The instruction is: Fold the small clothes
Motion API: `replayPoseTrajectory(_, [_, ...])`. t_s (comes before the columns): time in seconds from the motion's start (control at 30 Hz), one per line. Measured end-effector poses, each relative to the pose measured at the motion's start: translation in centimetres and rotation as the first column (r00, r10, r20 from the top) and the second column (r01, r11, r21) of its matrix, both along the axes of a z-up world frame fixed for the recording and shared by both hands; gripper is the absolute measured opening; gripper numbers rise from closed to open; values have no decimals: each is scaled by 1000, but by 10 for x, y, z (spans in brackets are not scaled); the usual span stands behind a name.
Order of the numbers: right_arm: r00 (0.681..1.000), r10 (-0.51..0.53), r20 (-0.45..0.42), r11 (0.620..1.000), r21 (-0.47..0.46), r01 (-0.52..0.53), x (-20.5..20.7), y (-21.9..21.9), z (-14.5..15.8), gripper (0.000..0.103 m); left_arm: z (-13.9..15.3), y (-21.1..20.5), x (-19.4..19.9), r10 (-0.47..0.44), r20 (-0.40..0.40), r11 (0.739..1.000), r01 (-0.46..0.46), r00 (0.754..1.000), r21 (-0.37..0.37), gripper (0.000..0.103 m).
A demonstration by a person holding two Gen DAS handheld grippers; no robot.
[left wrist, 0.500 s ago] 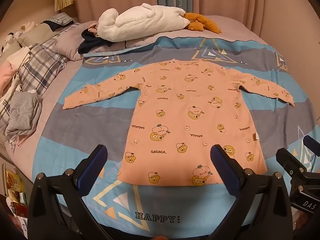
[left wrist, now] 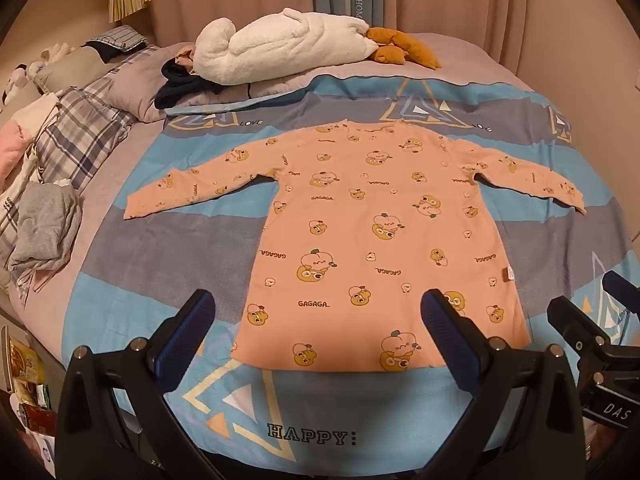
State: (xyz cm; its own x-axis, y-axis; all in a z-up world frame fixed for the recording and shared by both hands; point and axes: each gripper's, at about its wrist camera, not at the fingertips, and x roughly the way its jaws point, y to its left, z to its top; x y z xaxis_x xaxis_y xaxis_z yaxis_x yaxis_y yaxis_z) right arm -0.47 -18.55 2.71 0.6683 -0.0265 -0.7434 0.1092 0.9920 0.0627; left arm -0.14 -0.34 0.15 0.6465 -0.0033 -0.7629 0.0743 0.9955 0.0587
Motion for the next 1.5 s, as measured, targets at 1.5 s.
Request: replayPoseTrajectory(1.5, [1000,2,1,1000,5,-2,1,2,-2,102,4,1,0,-4,6,1000,4,1000,10,103])
